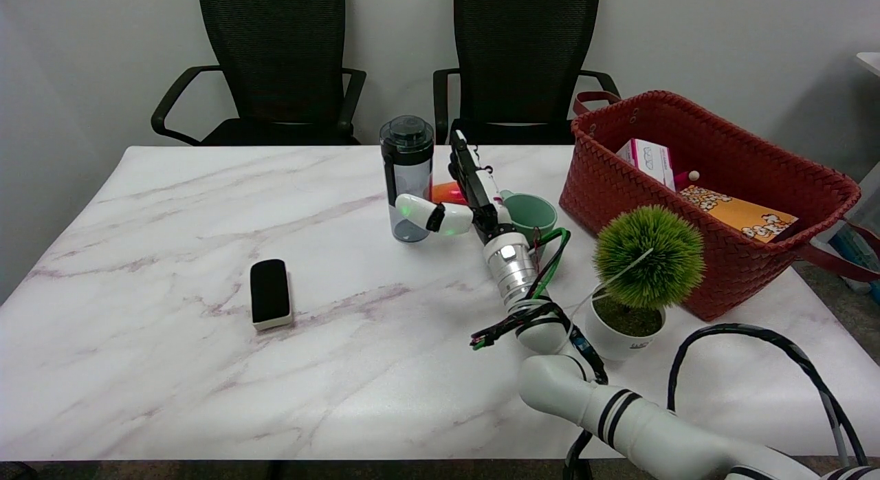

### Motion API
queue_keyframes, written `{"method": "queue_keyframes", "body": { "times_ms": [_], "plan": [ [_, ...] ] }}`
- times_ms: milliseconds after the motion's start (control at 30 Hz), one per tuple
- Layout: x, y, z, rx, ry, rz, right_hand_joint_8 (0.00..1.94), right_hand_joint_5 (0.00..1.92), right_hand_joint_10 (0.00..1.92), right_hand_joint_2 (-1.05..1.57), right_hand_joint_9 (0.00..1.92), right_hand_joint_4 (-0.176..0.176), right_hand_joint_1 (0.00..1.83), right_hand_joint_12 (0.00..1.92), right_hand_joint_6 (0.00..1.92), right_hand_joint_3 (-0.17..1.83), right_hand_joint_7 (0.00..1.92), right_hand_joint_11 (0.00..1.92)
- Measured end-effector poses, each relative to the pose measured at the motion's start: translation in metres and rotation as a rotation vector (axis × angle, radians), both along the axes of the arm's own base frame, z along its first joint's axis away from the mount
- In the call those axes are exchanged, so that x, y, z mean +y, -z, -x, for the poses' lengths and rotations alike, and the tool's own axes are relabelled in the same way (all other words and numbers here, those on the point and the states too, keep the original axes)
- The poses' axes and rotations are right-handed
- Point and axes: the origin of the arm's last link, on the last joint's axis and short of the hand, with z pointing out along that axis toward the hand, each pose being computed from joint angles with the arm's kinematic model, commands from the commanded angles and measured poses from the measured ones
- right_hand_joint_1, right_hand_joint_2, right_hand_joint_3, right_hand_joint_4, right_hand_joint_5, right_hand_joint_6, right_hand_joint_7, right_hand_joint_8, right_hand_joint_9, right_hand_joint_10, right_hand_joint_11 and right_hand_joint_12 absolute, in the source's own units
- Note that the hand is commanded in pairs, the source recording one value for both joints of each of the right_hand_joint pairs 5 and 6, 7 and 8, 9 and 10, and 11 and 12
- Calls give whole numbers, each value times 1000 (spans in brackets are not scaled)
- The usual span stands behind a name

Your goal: Pick up the black water bottle.

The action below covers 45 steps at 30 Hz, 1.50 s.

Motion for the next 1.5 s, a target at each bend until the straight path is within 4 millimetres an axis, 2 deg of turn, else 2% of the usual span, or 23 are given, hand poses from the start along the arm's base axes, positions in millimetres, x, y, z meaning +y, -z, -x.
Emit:
{"method": "queue_keyframes", "body": {
  "times_ms": [1500],
  "plan": [
    [-34, 12, -1, 4, 67, -22, 0, 0, 32, -104, 32, 0, 924, 128, 0, 743, 0, 128]
  ]
}}
